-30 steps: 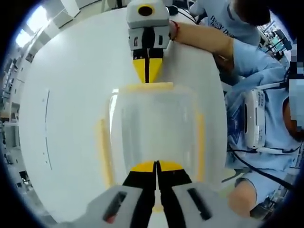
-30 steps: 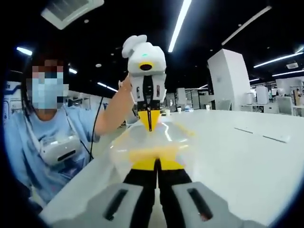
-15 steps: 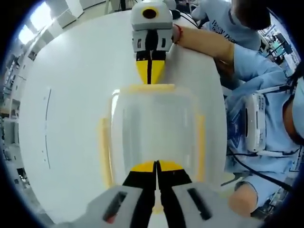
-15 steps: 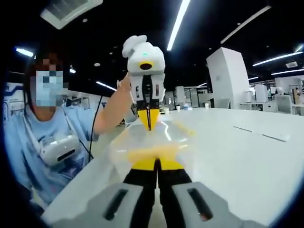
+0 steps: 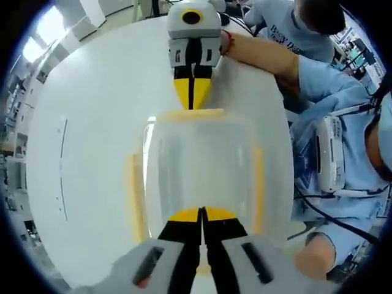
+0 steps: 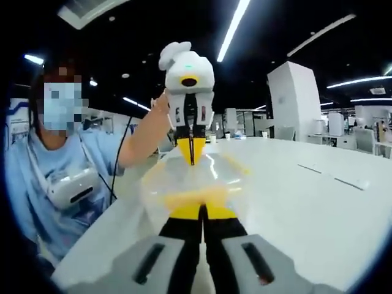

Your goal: Snap each plastic latch of the storage box into its locked position after aligning the lid with the box until every specified latch is closed and the lid sits flush.

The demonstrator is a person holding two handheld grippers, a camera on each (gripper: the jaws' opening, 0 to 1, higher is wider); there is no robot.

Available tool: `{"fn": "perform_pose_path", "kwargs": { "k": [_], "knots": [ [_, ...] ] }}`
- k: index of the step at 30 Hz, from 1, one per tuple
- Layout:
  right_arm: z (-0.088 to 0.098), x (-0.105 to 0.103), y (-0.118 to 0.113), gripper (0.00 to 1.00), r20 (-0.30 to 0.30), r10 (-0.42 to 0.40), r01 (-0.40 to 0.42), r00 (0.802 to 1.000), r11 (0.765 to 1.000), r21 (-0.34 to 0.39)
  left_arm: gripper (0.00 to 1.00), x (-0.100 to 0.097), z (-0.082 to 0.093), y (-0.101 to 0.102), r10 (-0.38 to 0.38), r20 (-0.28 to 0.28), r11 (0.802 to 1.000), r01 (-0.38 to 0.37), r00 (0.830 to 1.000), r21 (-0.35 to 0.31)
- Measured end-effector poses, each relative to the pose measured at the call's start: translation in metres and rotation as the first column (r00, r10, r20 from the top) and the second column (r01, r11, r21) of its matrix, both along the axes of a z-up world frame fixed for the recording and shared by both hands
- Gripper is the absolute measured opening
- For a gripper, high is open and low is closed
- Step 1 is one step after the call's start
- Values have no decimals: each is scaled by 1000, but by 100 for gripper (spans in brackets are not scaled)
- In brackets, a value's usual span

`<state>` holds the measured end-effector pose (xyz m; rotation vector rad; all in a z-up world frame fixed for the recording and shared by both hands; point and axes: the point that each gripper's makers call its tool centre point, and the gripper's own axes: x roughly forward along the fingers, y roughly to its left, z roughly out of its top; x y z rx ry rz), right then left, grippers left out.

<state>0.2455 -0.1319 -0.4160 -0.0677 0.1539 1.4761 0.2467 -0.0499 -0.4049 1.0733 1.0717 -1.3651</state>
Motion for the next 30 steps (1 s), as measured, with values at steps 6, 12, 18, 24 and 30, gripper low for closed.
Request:
{"fn": "perform_pose_path", "kwargs": {
  "k": [6, 12, 18, 24, 30],
  "knots": [
    [-1, 7, -6, 0, 23, -28, 29, 999, 999, -16, 0, 0, 0, 0, 14, 1, 1000, -14, 1000, -18],
    [1, 24, -19, 0, 41, -131, 132, 991, 991, -19, 0, 0, 0, 0, 39, -6, 998, -39, 999, -40],
    [14, 25, -22, 4, 96, -170, 172, 981, 985, -14, 0, -1, 0, -1, 41, -10, 997, -42, 999, -62],
    [33, 35, -22, 4, 146, -224, 229, 963, 973, -16, 0, -1, -1, -3, 34, 7, 999, -34, 999, -40],
    [41, 50, -17, 1, 185, -266, 290, 946, 949, -120, 0, 0, -2, -4, 44, 6, 998, -44, 999, -38]
  ]
}}
